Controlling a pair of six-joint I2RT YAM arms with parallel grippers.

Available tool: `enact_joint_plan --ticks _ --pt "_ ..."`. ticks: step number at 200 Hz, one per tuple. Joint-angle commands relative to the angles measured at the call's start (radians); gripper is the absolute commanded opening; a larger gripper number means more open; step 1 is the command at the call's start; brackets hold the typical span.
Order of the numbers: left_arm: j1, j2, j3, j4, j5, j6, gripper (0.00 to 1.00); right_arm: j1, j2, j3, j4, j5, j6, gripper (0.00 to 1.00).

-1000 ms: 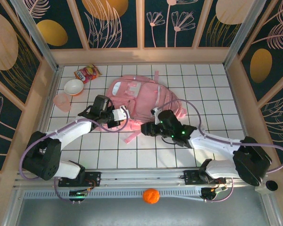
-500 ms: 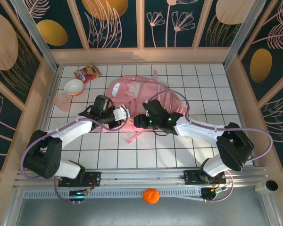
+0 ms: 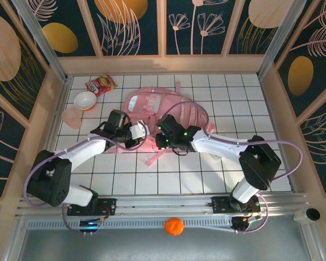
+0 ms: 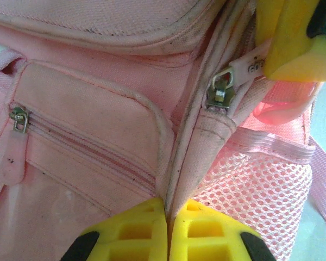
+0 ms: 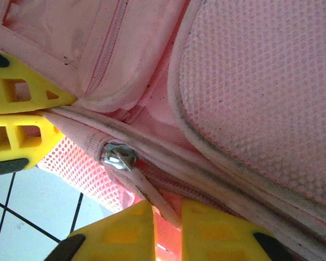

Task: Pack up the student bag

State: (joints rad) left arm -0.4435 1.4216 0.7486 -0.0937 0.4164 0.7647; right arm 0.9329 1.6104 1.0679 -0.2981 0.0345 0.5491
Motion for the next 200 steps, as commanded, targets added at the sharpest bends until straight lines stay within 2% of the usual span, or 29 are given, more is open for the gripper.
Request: enact_joint_plan --ticks 1,16,36,102,166,180,191,200 --pt "-0.007 -0.023 0.027 0.026 0.069 -0.028 0.0 0.001 -0.013 0.034 -0.015 0.086 -0.001 0.11" --pt "-0.006 -0.022 0.025 0.016 0.038 -0.016 0.0 -0.001 -0.035 0.028 -0.03 0.108 -0.001 0.04" --pt "-0.007 -0.02 0.023 0.005 -0.006 -0.007 0.0 -0.01 -0.058 0.014 -0.049 0.12 0.0 0.0" --pt "0.0 -0.031 0.002 0.005 -0.125 0.016 0.0 -0.096 -0.188 -0.096 -0.134 0.126 -0.022 0.0" --pt "0.017 -0.044 0.003 0.001 -0.159 0.018 0.0 -0.33 -0.392 -0.293 -0.153 0.036 -0.097 0.0" --pt "0.017 -0.049 0.004 0.002 -0.157 0.018 0.0 -0.395 -0.432 -0.33 -0.146 -0.013 -0.125 0.0" --pt "0.017 -0.054 0.007 0.003 -0.14 0.011 0.0 -0.443 -0.458 -0.345 -0.129 -0.096 -0.154 0.0" --pt "0.018 -0.061 0.01 0.003 -0.12 -0.008 0.0 -0.462 -0.475 -0.347 -0.117 -0.135 -0.165 0.09"
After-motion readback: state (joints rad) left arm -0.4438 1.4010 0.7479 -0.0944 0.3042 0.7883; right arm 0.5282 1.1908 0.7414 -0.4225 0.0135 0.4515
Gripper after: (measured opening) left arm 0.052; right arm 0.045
